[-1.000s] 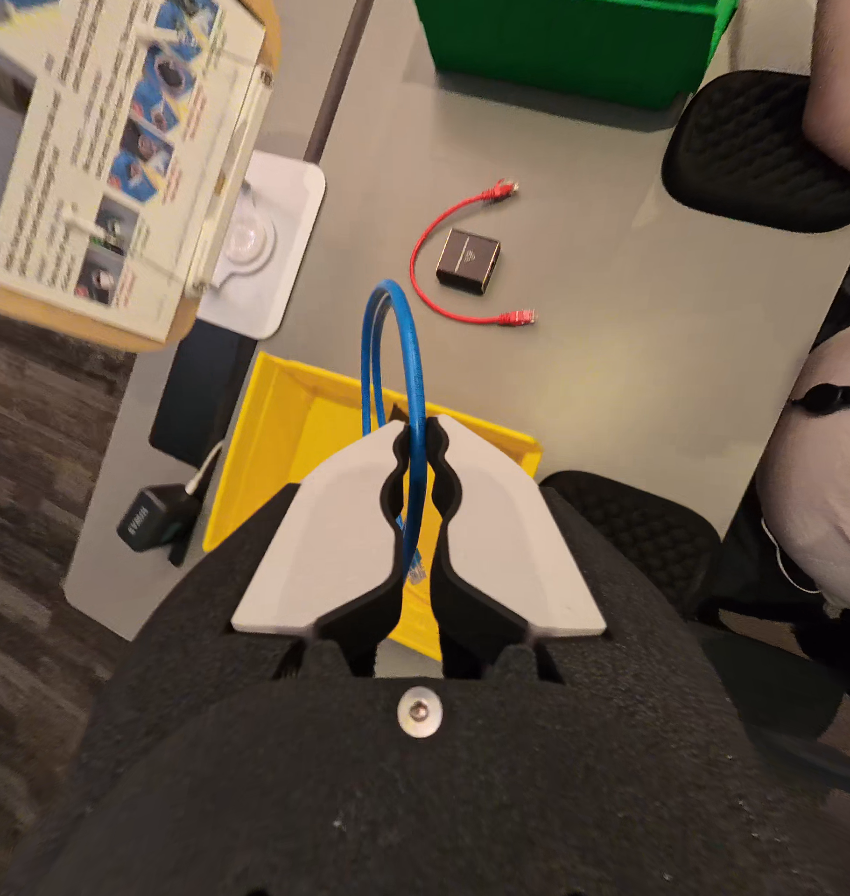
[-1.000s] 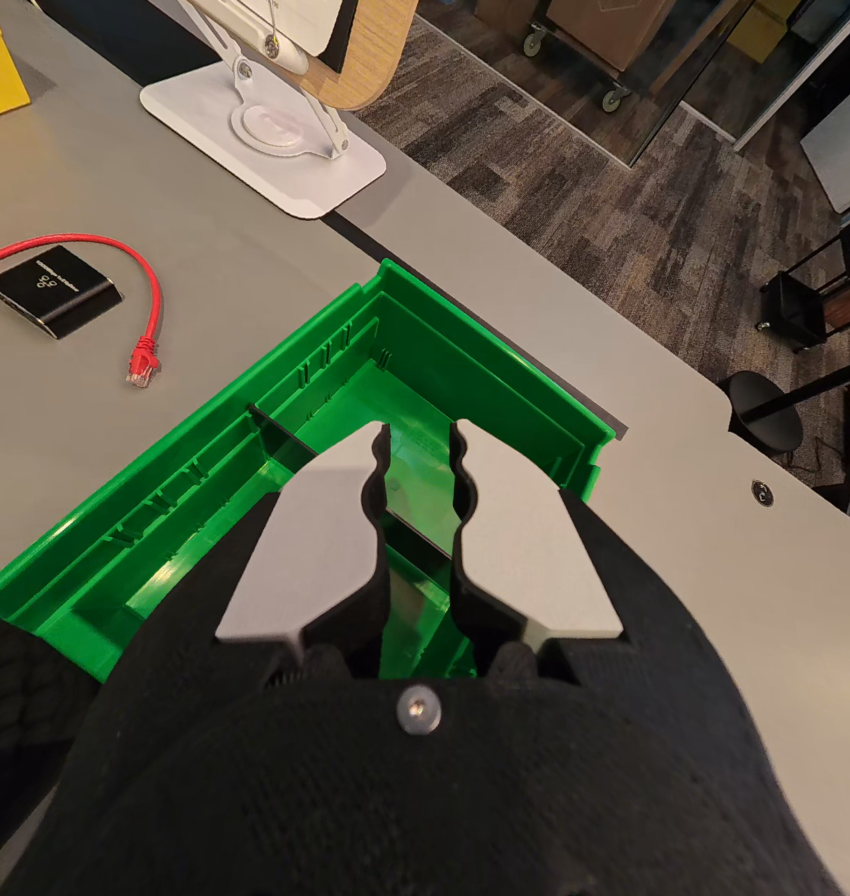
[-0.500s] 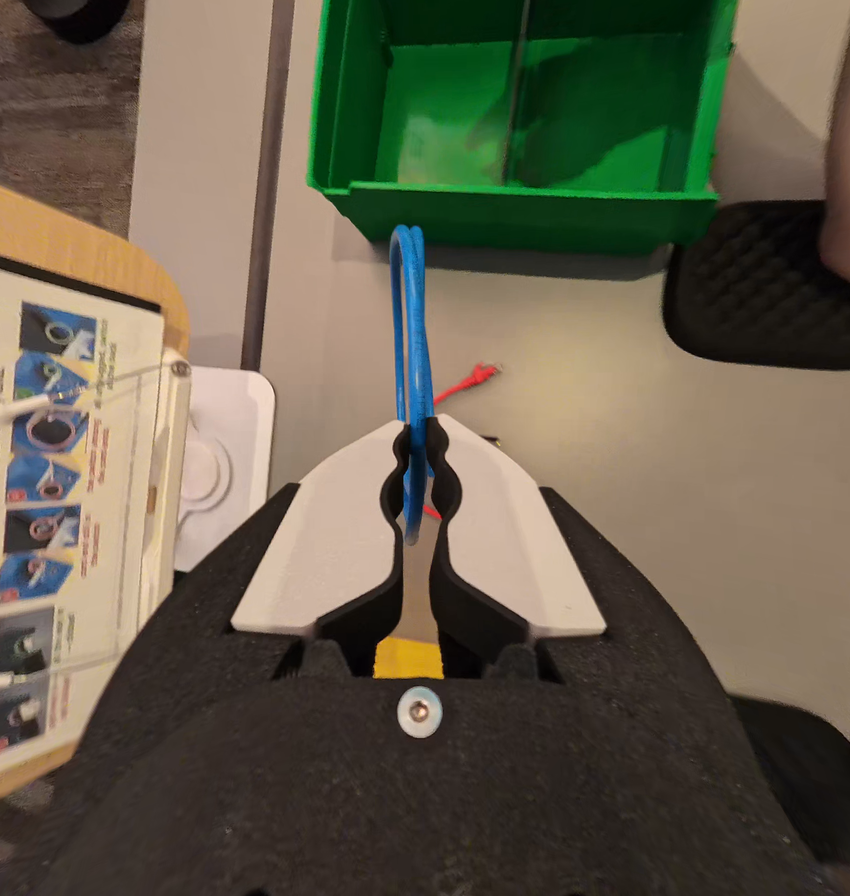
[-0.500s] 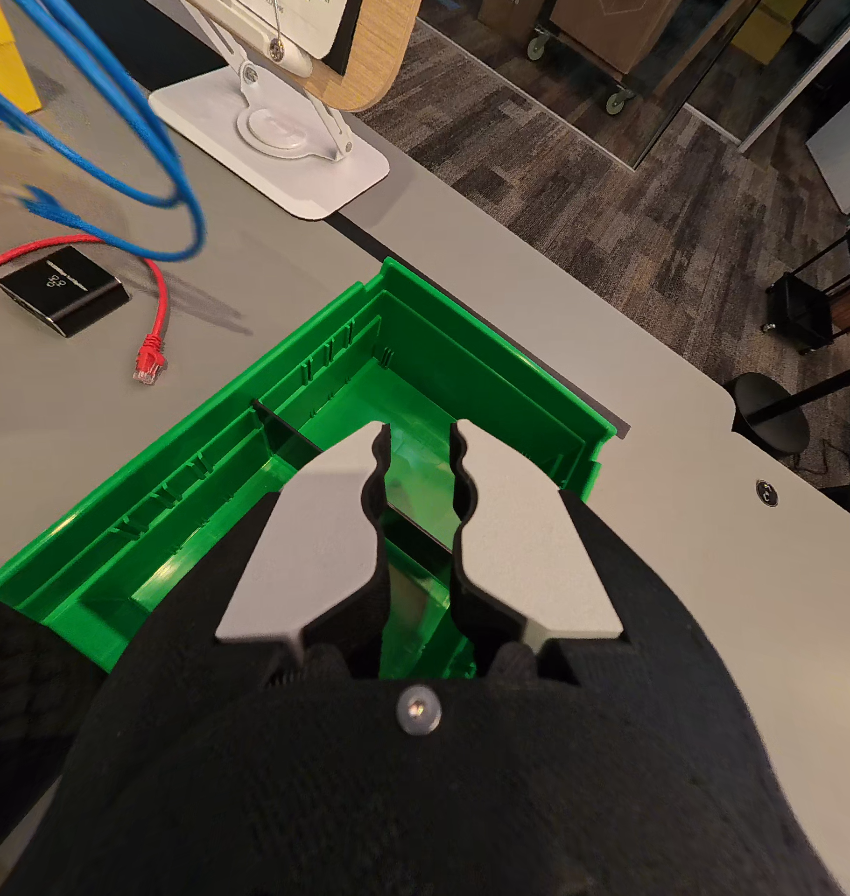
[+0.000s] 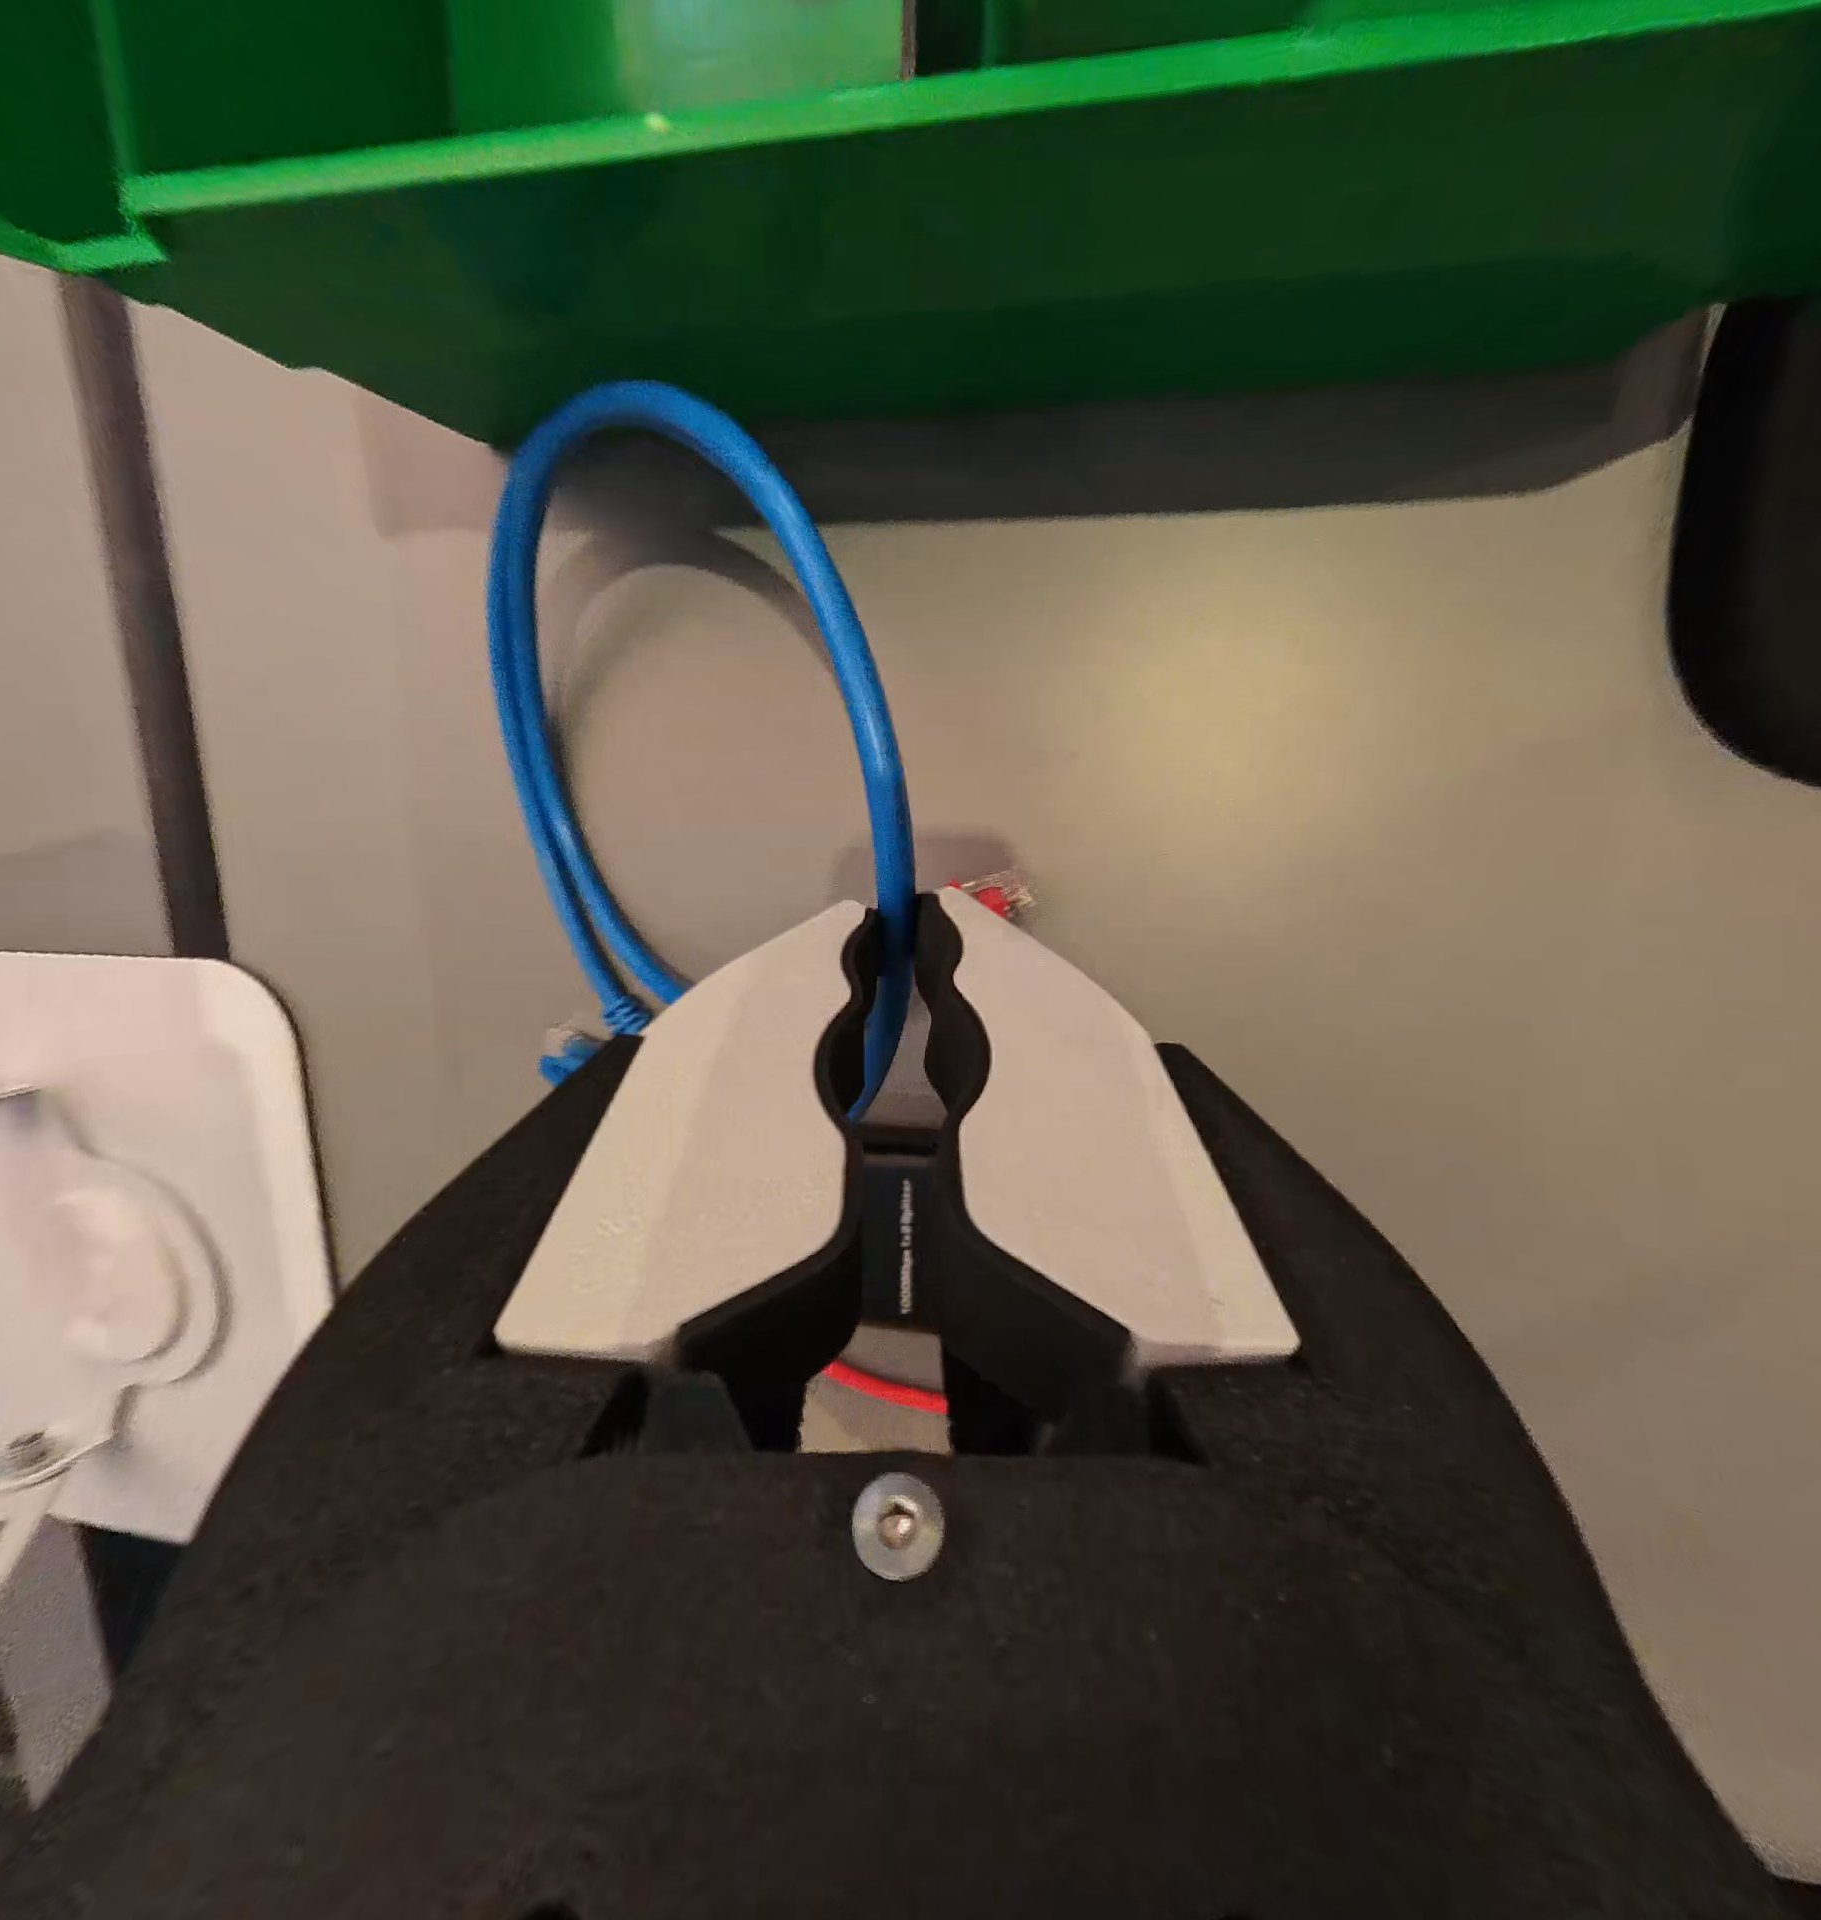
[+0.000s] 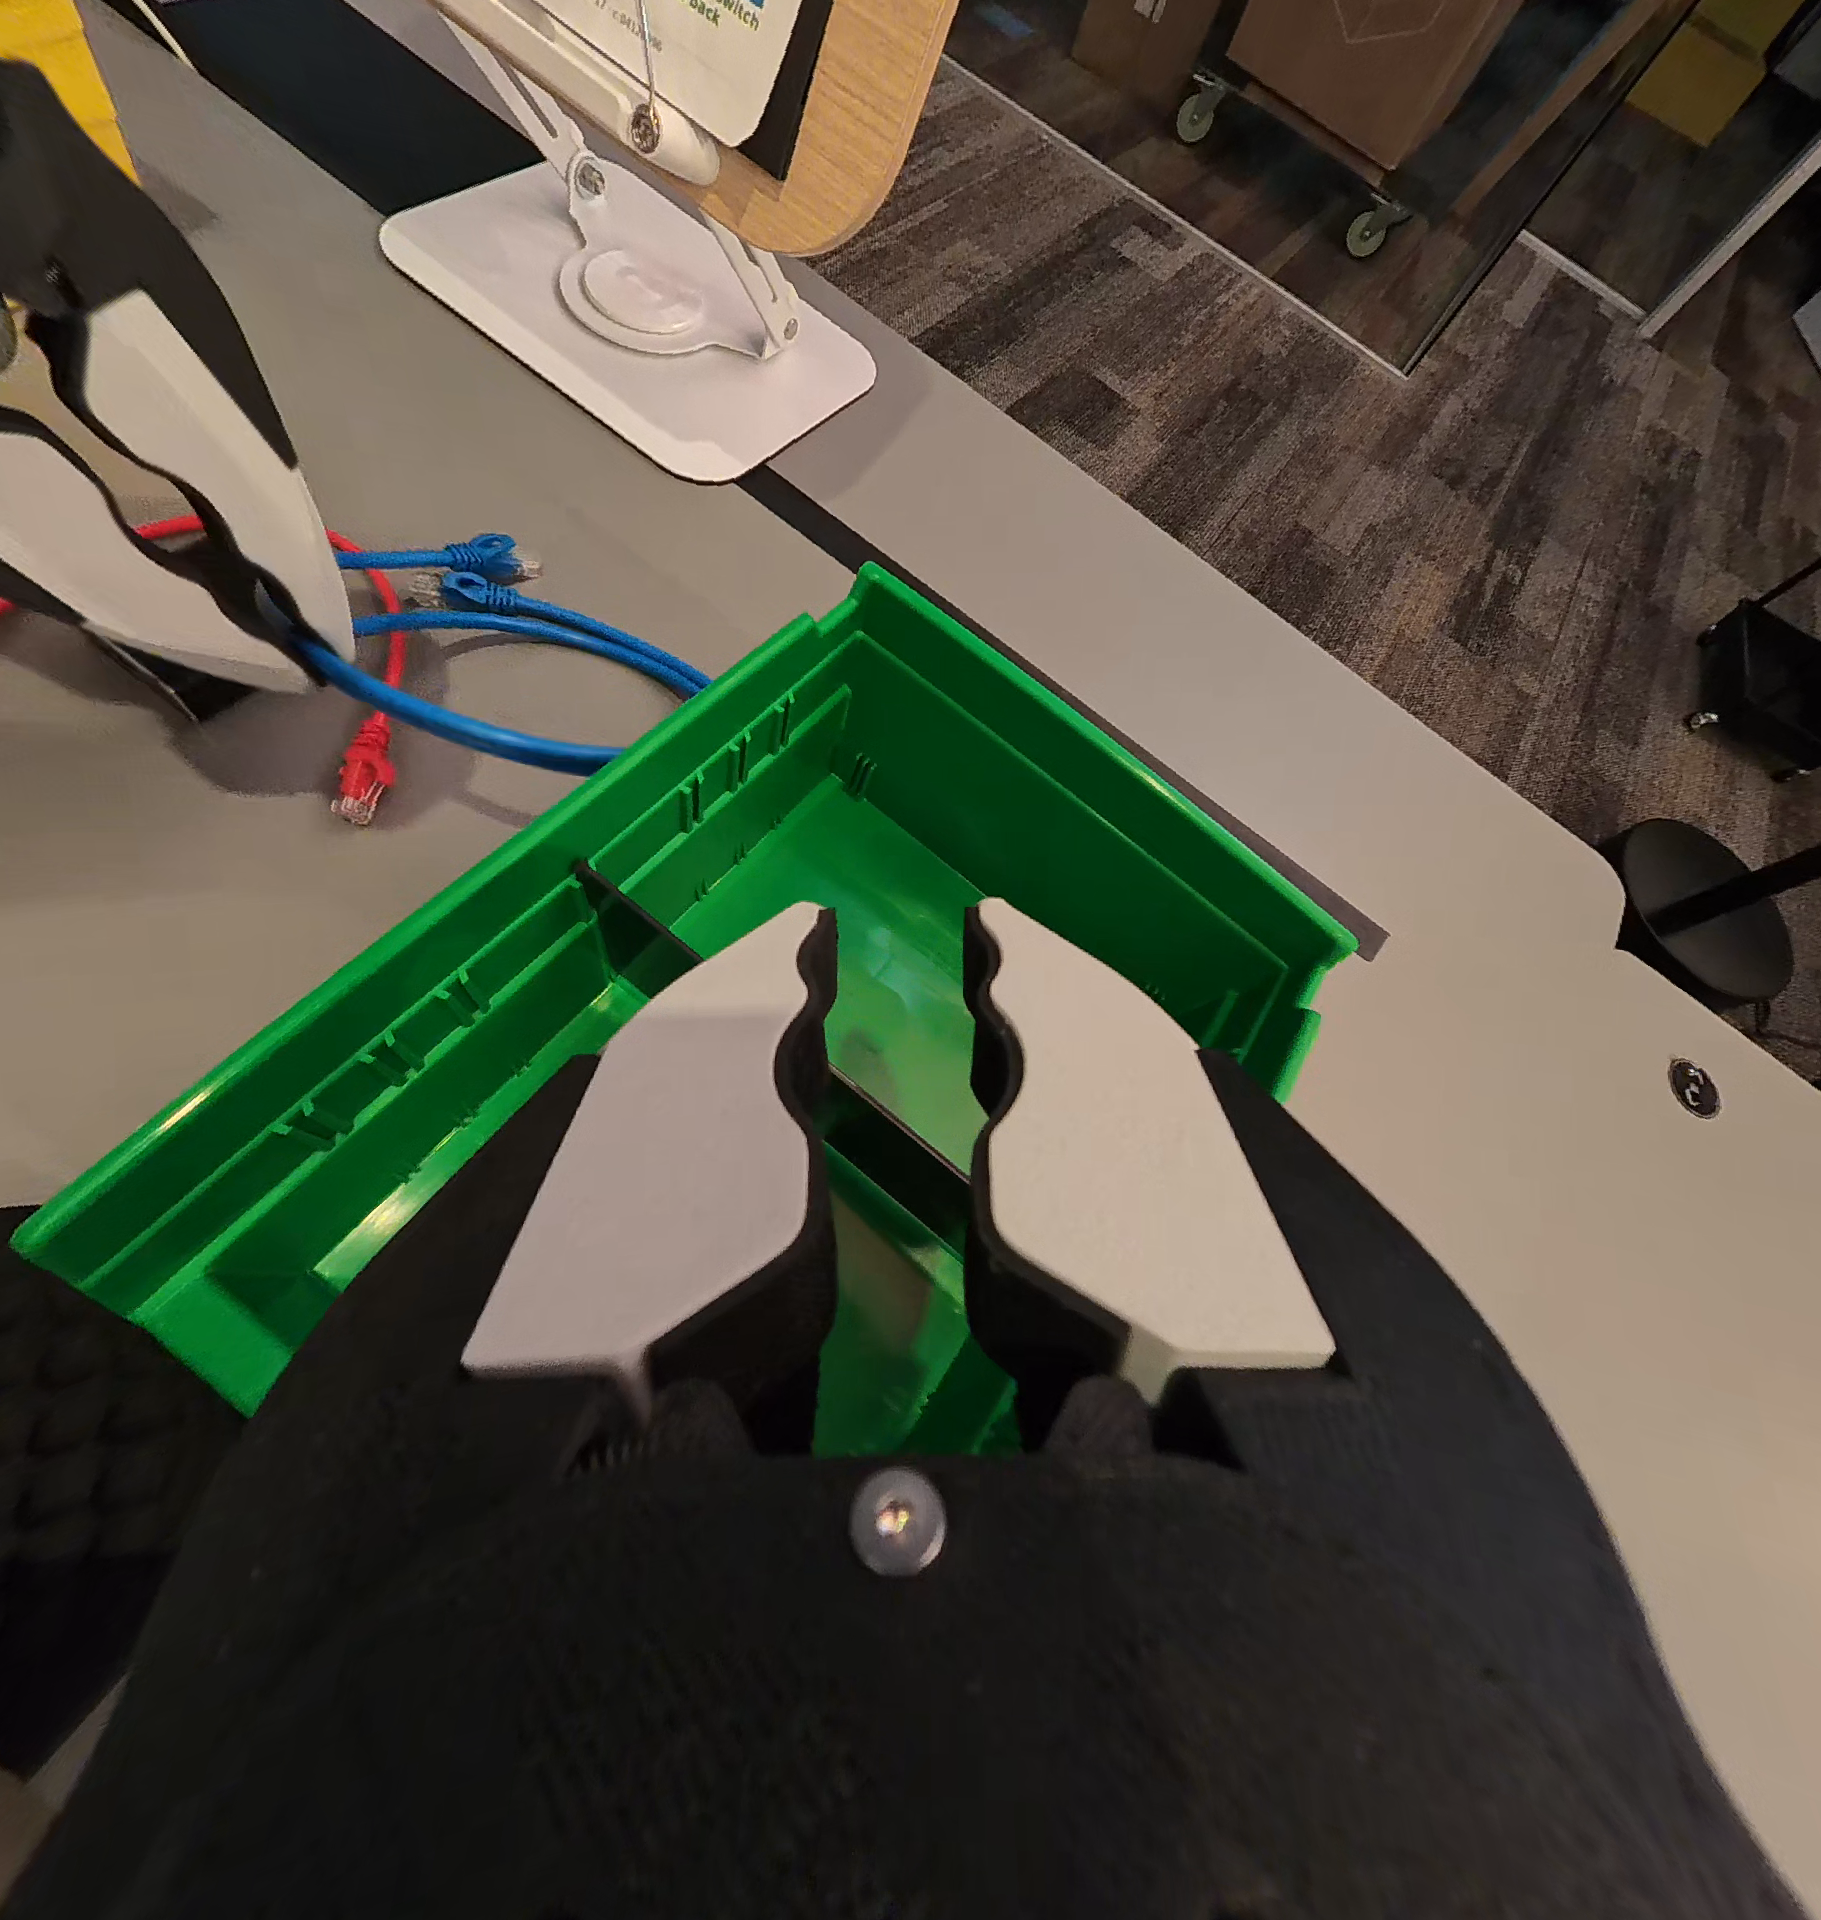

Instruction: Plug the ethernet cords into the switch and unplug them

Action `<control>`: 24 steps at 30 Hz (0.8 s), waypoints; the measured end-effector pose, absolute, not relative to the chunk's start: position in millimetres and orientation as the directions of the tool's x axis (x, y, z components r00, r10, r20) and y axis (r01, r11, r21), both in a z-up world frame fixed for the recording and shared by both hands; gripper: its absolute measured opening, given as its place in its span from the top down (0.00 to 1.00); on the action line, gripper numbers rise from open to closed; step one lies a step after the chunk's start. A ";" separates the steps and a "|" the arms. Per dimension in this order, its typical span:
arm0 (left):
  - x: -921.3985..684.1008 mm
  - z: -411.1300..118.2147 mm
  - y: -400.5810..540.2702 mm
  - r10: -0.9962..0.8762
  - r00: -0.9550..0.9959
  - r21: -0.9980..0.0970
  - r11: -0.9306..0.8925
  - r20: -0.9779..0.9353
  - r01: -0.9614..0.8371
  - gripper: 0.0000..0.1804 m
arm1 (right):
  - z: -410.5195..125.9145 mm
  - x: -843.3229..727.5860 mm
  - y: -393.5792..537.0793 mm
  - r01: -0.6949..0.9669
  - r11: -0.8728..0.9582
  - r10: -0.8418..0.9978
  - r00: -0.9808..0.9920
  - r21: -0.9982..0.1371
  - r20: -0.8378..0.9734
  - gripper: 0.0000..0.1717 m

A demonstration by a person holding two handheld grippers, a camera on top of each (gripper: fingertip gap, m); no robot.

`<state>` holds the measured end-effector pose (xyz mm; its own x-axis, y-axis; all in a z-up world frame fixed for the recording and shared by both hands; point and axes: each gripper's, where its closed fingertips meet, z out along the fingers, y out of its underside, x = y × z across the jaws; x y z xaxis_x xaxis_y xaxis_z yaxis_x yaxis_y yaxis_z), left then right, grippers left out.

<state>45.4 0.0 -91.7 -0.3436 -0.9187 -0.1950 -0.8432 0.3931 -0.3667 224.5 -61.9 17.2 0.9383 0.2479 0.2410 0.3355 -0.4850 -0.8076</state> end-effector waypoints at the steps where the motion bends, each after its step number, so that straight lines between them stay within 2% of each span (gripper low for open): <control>1: 44.9 -95.3 -1.4 -0.923 -0.342 -0.371 0.384 -0.177 -0.846 0.97 | 16.7 224.0 -61.8 0.336 -0.486 0.250 0.938 -0.807 0.240 0.86; 3: 44.1 -98.2 -5.7 -0.936 -0.330 -0.398 0.351 -0.122 -0.848 0.95 | 15.3 223.7 -62.0 0.336 -0.491 0.254 0.938 -0.804 0.237 0.86; 7: 36.6 -88.1 -11.7 -0.960 -0.281 -0.454 0.251 -0.001 -0.855 0.78 | 13.9 226.4 -63.2 0.327 -0.496 0.246 0.941 -0.805 0.231 0.86; 10: 19.4 -61.6 -15.5 -0.965 -0.261 -0.526 0.213 0.017 -0.823 0.78 | 21.4 225.7 -63.4 0.333 -0.459 0.244 0.939 -0.824 0.243 0.86; 13: -7.3 -23.1 -27.9 -0.966 -0.257 -0.659 0.187 0.010 -0.728 0.76 | 50.7 202.1 -62.7 0.341 -0.293 0.321 0.915 -0.893 0.244 0.86; 15: -28.8 7.4 -43.0 -0.962 -0.270 -0.769 0.144 0.038 -0.623 0.75 | 79.5 168.3 -66.3 0.335 -0.093 0.445 0.856 -0.938 0.262 0.85; 17: -52.9 36.5 -61.3 -0.944 -0.314 -0.852 0.081 0.101 -0.517 0.74 | 108.5 124.9 -79.4 0.254 0.108 0.619 0.740 -0.961 0.265 0.82; 19: -74.4 61.1 -72.7 -0.928 -0.346 -0.905 0.021 0.141 -0.425 0.73 | 134.6 85.3 -96.8 0.099 0.210 0.781 0.581 -0.973 0.228 0.78; 21: -92.3 81.1 -80.6 -0.915 -0.374 -0.940 -0.017 0.153 -0.341 0.78 | 155.6 54.2 -109.8 -0.040 0.228 0.889 0.417 -0.973 0.191 0.81; 23: -108.6 98.1 -90.9 -0.895 -0.420 -0.965 -0.038 0.148 -0.259 0.89 | 170.2 27.9 -126.7 -0.151 0.200 0.964 0.206 -0.968 0.167 0.96; 24: -115.2 105.2 -94.4 -0.892 -0.430 -0.974 -0.044 0.138 -0.222 0.97 | 178.8 18.4 -136.9 -0.220 0.170 0.984 0.088 -0.961 0.154 1.00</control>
<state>-115.2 -94.4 105.2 -0.4304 -0.8920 0.1384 -0.2223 -0.0438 -0.9740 18.4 -136.9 178.8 0.0884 0.9840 0.1544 -0.2196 0.1705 -0.9606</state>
